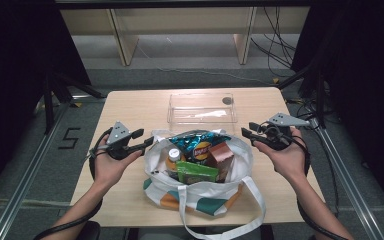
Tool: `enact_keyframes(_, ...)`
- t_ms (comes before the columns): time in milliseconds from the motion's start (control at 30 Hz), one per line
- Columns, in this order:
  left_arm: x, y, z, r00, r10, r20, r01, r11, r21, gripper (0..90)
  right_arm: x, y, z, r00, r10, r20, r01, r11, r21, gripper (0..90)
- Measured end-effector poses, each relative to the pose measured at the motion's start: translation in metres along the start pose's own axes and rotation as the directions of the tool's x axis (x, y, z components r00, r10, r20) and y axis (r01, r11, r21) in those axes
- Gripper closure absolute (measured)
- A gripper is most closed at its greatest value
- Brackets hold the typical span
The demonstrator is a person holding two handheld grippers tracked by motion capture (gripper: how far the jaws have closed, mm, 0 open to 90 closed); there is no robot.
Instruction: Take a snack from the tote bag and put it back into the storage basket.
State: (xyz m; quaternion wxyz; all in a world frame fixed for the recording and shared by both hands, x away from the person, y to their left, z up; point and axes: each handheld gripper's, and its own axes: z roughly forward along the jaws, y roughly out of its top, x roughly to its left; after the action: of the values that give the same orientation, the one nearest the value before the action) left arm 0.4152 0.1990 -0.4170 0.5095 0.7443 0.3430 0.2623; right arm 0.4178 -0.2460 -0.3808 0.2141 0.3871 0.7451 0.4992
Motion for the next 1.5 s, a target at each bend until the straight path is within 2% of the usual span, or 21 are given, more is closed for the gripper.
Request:
enact_keyframes(67, 0.001, -0.001, 0.000, 0.9999, -0.014, -0.001, 0.014, 0.9999, -0.001, 47.4, 0.002, 0.002, 0.000, 0.9998, -0.014, 0.011, 0.014, 1.000, -0.024, 59.1)
enact_keyframes(133, 0.001, -0.001, -0.001, 0.9999, -0.010, -0.010, 0.010, 0.9999, 0.010, 46.4, 0.004, 0.004, -0.002, 1.0000, -0.006, -0.001, 0.005, 1.000, -0.021, 58.9)
enact_keyframes(167, 0.001, -0.003, 0.000, 0.9998, -0.017, -0.009, 0.017, 0.9998, 0.012, 46.1, 0.004, 0.006, -0.002, 0.9997, -0.020, -0.011, 0.020, 0.999, -0.029, 58.8)
enact_keyframes(233, 0.002, -0.004, 0.000, 0.9999, -0.016, -0.004, 0.016, 0.9998, 0.015, 45.6, 0.008, 0.009, -0.002, 0.9996, 0.007, -0.026, -0.009, 0.999, -0.045, 58.7)
enact_keyframes(367, 0.002, -0.003, 0.001, 0.9997, -0.024, -0.009, 0.024, 0.9996, 0.017, 45.0, 0.016, 0.015, -0.002, 0.9984, 0.000, -0.056, -0.004, 0.998, -0.063, 58.3)
enact_keyframes(433, 0.001, -0.003, 0.001, 0.9998, -0.019, -0.008, 0.020, 0.9996, 0.019, 44.8, 0.018, 0.018, -0.001, 0.9974, -0.028, -0.066, 0.023, 0.997, -0.069, 58.0)
enact_keyframes(467, 0.001, -0.003, 0.001, 0.9997, -0.021, -0.008, 0.022, 0.9996, 0.020, 44.7, 0.021, 0.019, -0.002, 0.9975, -0.008, -0.070, 0.003, 0.998, -0.060, 58.0)
enact_keyframes(700, 0.002, -0.004, 0.001, 0.9995, -0.028, -0.014, 0.028, 0.9994, 0.022, 44.3, 0.031, 0.029, 0.001, 0.9924, -0.003, -0.123, -0.006, 0.997, -0.078, 57.1)
enact_keyframes(733, 0.002, -0.004, 0.001, 0.9995, -0.026, -0.015, 0.027, 0.9995, 0.020, 44.2, 0.031, 0.031, 0.002, 0.9915, -0.021, -0.128, 0.010, 0.996, -0.091, 56.8)
enact_keyframes(767, 0.003, -0.004, 0.001, 0.9995, -0.027, -0.015, 0.027, 0.9995, 0.019, 44.2, 0.034, 0.031, 0.002, 0.9897, -0.006, -0.143, -0.005, 0.997, -0.081, 56.6)
enact_keyframes(900, 0.002, -0.004, 0.001, 0.9996, -0.025, -0.016, 0.026, 0.9995, 0.018, 43.8, 0.041, 0.034, 0.007, 0.9839, -0.014, -0.178, -0.003, 0.996, -0.095, 55.4)
enact_keyframes(1067, 0.003, -0.004, 0.001, 0.9996, -0.022, -0.017, 0.023, 0.9996, 0.015, 43.6, 0.047, 0.032, 0.013, 0.9766, -0.028, -0.213, 0.011, 0.997, -0.079, 54.6)
enact_keyframes(1167, 0.003, -0.004, 0.001, 0.9997, -0.018, -0.017, 0.019, 0.9997, 0.017, 43.4, 0.051, 0.029, 0.017, 0.9704, -0.037, -0.239, 0.030, 0.999, -0.035, 55.1)
enact_keyframes(1200, 0.003, -0.004, 0.001, 0.9997, -0.019, -0.017, 0.020, 0.9997, 0.017, 43.3, 0.051, 0.029, 0.017, 0.9701, -0.024, -0.242, 0.021, 1.000, -0.013, 55.6)
enact_keyframes(1267, 0.003, -0.004, 0.001, 0.9997, -0.017, -0.018, 0.018, 0.9997, 0.016, 43.2, 0.050, 0.027, 0.020, 0.9691, -0.034, -0.244, 0.034, 0.999, -0.004, 57.5)
enact_keyframes(1300, 0.002, -0.004, 0.001, 0.9997, -0.017, -0.017, 0.018, 0.9997, 0.016, 43.2, 0.052, 0.026, 0.020, 0.9719, -0.022, -0.235, 0.024, 1.000, 0.007, 59.3)
enact_keyframes(1333, 0.002, -0.004, 0.001, 0.9998, -0.014, -0.018, 0.014, 0.9998, 0.016, 43.0, 0.051, 0.025, 0.019, 0.9749, -0.031, -0.221, 0.037, 0.999, 0.022, 61.5)
enact_keyframes(1400, 0.002, -0.004, 0.001, 0.9997, -0.014, -0.018, 0.015, 0.9998, 0.016, 42.9, 0.050, 0.024, 0.021, 0.9746, -0.060, -0.216, 0.066, 0.998, 0.020, 65.5)
enact_keyframes(1433, 0.003, -0.004, 0.001, 0.9997, -0.014, -0.019, 0.014, 0.9998, 0.017, 42.9, 0.050, 0.023, 0.022, 0.9719, -0.051, -0.230, 0.059, 0.998, 0.029, 66.8)
enact_keyframes(1467, 0.003, -0.004, 0.001, 0.9997, -0.013, -0.020, 0.013, 0.9998, 0.017, 42.8, 0.048, 0.023, 0.022, 0.9739, -0.079, -0.213, 0.087, 0.996, 0.031, 67.9)
enact_keyframes(1500, 0.003, -0.004, 0.001, 0.9997, -0.012, -0.020, 0.013, 0.9998, 0.017, 42.8, 0.049, 0.021, 0.024, 0.9734, -0.050, -0.223, 0.060, 0.997, 0.039, 68.5)
